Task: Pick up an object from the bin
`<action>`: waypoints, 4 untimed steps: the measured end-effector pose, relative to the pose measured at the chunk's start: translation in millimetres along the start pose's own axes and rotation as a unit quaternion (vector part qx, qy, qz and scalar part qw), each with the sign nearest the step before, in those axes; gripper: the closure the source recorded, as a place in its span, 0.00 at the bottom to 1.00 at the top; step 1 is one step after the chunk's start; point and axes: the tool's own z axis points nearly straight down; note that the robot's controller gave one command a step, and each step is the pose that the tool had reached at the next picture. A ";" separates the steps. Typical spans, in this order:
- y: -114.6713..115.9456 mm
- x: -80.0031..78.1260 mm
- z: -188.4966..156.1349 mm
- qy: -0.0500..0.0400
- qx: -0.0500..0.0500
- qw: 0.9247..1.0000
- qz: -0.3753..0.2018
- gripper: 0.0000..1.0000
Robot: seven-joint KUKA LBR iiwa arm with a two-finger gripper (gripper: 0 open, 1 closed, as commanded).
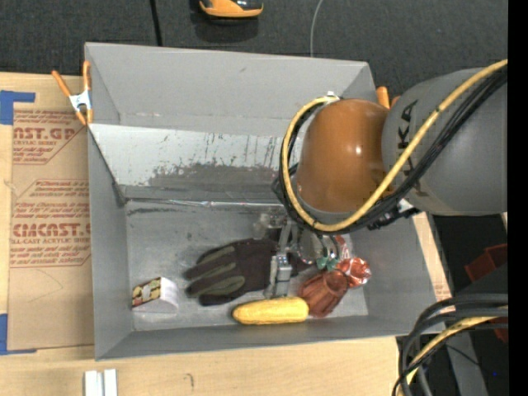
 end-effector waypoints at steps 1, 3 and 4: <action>-0.3 -1.8 -4.4 -0.004 0.000 1.000 0.000 0.00; 5.0 -32.8 99.8 -0.005 0.000 1.000 -0.021 1.00; 5.0 -32.8 99.8 -0.005 0.000 1.000 -0.021 1.00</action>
Offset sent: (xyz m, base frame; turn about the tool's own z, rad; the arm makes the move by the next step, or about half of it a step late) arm 0.0358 -0.0099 -0.0850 0.0755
